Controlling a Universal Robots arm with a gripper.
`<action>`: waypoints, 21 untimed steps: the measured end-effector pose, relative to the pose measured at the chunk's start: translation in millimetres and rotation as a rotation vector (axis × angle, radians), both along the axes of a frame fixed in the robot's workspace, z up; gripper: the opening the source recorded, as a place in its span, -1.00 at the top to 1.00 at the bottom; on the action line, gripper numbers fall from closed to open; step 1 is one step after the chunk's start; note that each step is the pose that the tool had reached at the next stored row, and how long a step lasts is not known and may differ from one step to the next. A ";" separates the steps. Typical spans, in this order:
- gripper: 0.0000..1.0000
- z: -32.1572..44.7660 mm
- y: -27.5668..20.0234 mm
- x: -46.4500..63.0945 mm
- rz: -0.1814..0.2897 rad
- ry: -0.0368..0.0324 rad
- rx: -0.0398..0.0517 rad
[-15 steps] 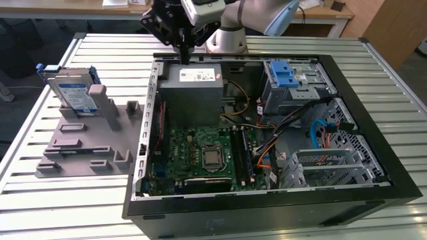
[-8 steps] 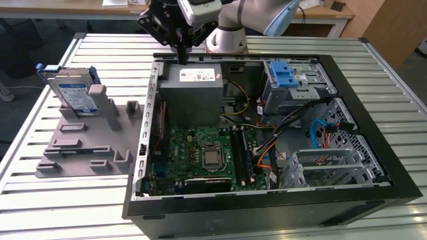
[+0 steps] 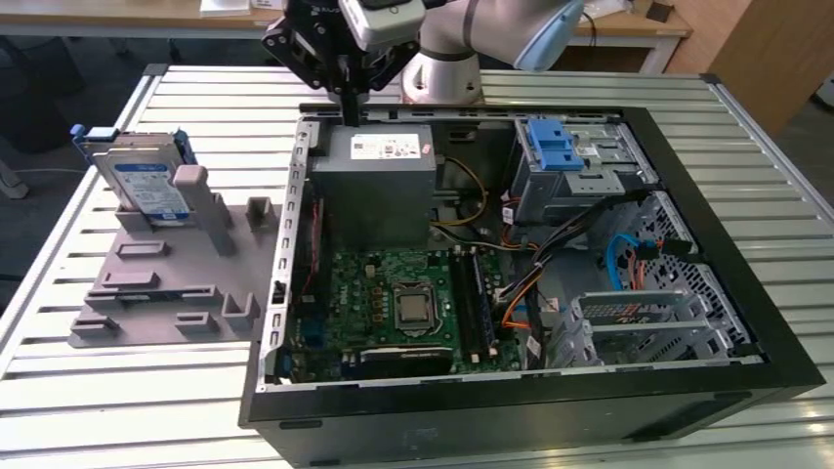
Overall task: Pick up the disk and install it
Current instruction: 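Reach for the disk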
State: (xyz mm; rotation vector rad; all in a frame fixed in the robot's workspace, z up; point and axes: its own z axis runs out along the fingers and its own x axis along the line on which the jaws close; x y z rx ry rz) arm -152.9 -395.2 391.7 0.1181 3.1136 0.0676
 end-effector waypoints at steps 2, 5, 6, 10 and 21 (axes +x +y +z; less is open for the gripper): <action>0.79 -0.1 0.2 -1.3 0.000 0.0001 0.0000; 0.79 -0.3 0.4 -3.1 0.000 0.0002 0.0000; 0.79 -0.3 0.5 -3.7 0.000 0.0003 0.0000; 0.79 -0.6 0.8 -6.2 0.000 0.0003 0.0000; 0.79 -1.1 1.7 -13.2 0.000 0.0005 0.0000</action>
